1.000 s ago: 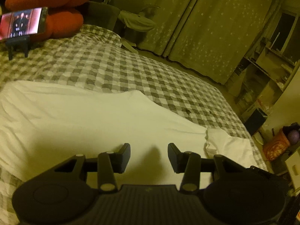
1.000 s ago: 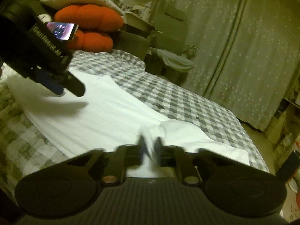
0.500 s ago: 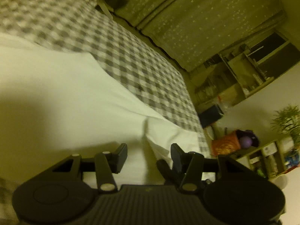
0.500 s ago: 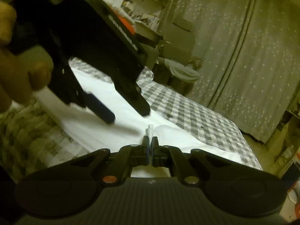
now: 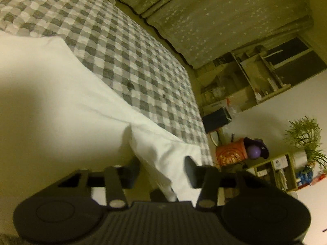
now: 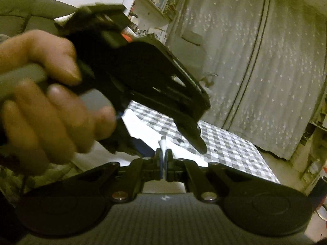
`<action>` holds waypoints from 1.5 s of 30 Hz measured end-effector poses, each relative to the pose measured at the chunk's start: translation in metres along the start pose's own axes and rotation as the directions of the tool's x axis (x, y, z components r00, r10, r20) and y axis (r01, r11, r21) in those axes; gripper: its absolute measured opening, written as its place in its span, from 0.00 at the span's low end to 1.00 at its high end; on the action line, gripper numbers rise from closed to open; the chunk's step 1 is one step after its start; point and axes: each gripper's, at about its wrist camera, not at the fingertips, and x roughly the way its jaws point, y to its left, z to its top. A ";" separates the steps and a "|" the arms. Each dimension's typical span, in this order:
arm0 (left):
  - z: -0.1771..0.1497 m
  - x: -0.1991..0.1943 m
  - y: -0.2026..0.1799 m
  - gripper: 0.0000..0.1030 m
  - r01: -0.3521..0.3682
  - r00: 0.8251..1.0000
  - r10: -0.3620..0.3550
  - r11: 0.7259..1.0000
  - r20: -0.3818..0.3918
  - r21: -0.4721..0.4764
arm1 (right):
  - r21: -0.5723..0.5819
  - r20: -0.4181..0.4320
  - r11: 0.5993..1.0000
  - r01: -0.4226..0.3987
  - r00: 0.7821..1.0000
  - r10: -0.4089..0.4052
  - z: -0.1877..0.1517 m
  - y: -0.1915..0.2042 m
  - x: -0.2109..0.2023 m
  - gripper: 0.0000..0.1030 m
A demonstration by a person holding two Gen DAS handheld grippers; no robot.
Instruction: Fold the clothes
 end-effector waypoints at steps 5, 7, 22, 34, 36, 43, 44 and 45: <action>0.006 -0.005 0.007 0.05 -0.042 0.999 0.041 0.999 0.037 0.030 | -0.023 0.002 1.000 0.000 1.000 0.000 0.002 0.001 0.003 0.01; 0.008 -0.010 0.010 0.05 -0.062 0.996 0.060 0.997 0.060 0.039 | -0.027 -0.002 1.000 -0.003 1.000 0.003 0.002 0.000 0.005 0.01; 0.017 -0.025 -0.002 0.01 -0.237 0.966 0.205 0.945 0.154 0.226 | 0.000 -0.025 0.999 -0.054 0.998 0.054 0.001 0.007 0.003 0.01; 0.016 -0.022 0.003 0.01 -0.286 0.954 0.249 0.922 0.167 0.260 | 0.022 -0.061 0.996 -0.088 0.994 0.089 -0.002 0.009 0.005 0.01; 0.015 -0.022 0.003 0.01 -0.295 0.952 0.257 0.918 0.169 0.267 | 0.039 -0.072 0.995 -0.097 0.992 0.100 -0.002 0.008 0.007 0.01; 0.015 -0.029 0.001 0.01 -0.310 0.947 0.266 0.903 0.179 0.299 | 0.053 -0.060 0.992 -0.111 0.992 0.115 0.003 0.002 0.007 0.01; 0.015 -0.030 0.001 0.01 -0.310 0.947 0.266 0.901 0.179 0.302 | 0.057 -0.057 0.992 -0.112 0.992 0.115 0.004 0.002 0.007 0.01; 0.016 -0.032 0.001 0.01 -0.310 0.947 0.265 0.901 0.181 0.302 | 0.060 -0.056 0.992 -0.114 0.992 0.117 0.005 0.001 0.007 0.01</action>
